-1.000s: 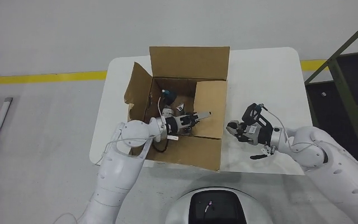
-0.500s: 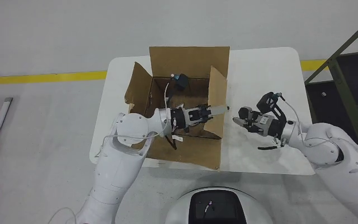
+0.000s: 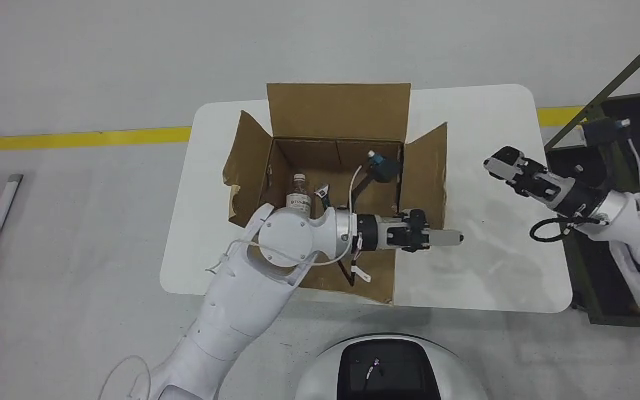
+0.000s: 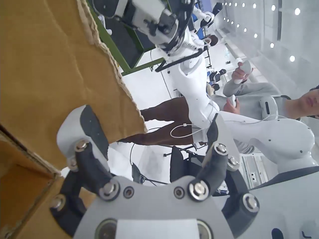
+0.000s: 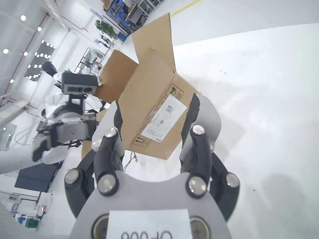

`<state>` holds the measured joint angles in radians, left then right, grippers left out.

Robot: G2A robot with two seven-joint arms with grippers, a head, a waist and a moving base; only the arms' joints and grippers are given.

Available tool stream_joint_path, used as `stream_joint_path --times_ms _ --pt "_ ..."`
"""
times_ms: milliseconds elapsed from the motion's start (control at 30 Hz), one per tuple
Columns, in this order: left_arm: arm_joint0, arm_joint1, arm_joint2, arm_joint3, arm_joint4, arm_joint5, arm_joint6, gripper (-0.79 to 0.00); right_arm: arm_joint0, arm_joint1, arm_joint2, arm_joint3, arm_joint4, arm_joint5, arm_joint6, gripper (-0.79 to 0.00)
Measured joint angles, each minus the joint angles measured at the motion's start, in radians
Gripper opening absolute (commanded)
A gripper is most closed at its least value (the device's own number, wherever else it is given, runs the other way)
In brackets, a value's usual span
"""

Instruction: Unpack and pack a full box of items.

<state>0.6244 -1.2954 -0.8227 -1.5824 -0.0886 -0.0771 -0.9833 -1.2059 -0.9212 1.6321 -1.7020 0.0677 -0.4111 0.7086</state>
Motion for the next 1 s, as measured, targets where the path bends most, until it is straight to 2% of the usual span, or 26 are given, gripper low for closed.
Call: stream_joint_path --times_ms 133,167,333,400,467,533,667,1000 --pt "-0.014 -0.004 0.022 0.011 0.041 0.0 -0.017 0.0 0.03 0.001 -0.021 -0.009 0.005 0.002 0.04 -0.326" --pt "-0.015 -0.004 0.024 0.013 0.046 0.003 -0.018 0.0 0.037 0.001 -0.03 -0.011 -0.004 0.003 0.05 -0.388" --pt "-0.015 -0.007 0.036 0.017 0.069 0.009 -0.025 0.0 0.075 -0.001 -0.097 -0.008 -0.078 0.022 0.086 -0.409" --pt "-0.013 -0.007 0.035 0.016 0.074 0.005 -0.024 0.0 0.085 -0.003 -0.129 -0.004 -0.112 0.031 0.081 -0.486" --pt "-0.009 -0.007 0.029 0.017 0.074 0.007 -0.021 0.0 0.09 -0.006 -0.154 0.009 -0.12 0.034 0.074 -0.616" --pt "-0.003 -0.004 0.02 0.016 0.077 0.009 -0.021 0.0 0.095 -0.009 -0.177 0.024 -0.129 0.038 0.068 -0.785" --pt "0.007 0.005 -0.008 0.0 0.104 0.013 -0.027 0.0 0.094 -0.013 -0.199 0.044 -0.119 0.032 0.052 -0.785" --pt "0.021 0.053 -0.143 -0.097 0.36 0.057 -0.071 0.0 0.051 -0.006 -0.147 0.047 -0.1 0.023 0.043 -0.785"
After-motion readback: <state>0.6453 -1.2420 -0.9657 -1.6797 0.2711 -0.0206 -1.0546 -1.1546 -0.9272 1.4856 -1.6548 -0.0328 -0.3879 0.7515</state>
